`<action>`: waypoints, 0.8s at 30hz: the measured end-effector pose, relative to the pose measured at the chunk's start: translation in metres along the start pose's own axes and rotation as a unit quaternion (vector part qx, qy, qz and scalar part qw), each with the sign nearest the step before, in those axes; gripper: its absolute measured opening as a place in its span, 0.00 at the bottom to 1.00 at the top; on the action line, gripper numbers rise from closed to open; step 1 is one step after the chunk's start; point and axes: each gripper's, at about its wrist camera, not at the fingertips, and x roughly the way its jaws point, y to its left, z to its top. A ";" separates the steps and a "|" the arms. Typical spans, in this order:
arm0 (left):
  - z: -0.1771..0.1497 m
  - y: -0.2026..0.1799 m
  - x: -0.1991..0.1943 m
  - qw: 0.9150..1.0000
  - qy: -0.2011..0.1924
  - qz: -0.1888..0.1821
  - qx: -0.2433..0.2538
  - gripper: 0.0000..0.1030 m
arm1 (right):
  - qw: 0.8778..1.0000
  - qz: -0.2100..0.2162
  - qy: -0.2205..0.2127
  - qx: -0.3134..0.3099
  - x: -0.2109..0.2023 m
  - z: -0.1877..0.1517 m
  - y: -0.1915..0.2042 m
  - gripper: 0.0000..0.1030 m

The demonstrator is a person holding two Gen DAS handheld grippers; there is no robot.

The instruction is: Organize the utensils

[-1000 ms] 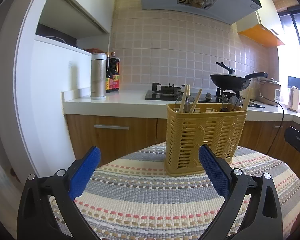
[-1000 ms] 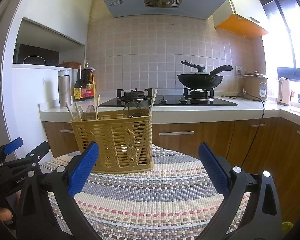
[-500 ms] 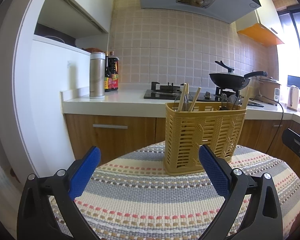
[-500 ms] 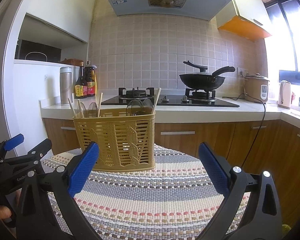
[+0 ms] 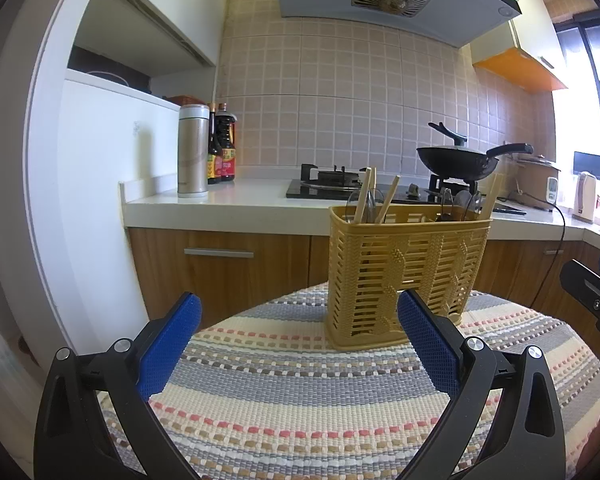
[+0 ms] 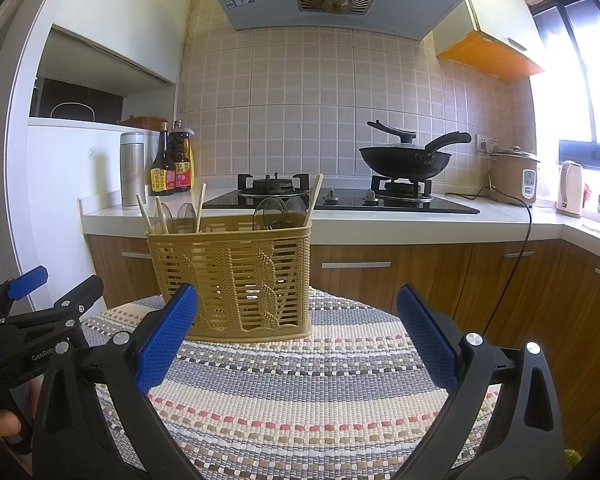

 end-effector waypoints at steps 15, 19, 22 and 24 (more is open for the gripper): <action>0.001 0.001 -0.001 1.000 0.000 -0.001 0.001 0.93 | 1.000 0.001 0.001 -0.002 0.001 -0.001 0.000 0.92; 0.001 0.001 -0.001 1.000 0.000 0.001 0.002 0.93 | 1.000 0.001 0.001 -0.004 0.001 -0.001 0.001 0.92; 0.001 0.002 0.000 1.000 0.001 0.000 0.000 0.93 | 1.000 0.001 0.002 -0.005 0.001 -0.001 0.001 0.92; 0.001 0.002 -0.001 1.000 0.001 0.000 0.000 0.93 | 1.000 0.001 0.002 -0.005 0.002 -0.001 0.001 0.92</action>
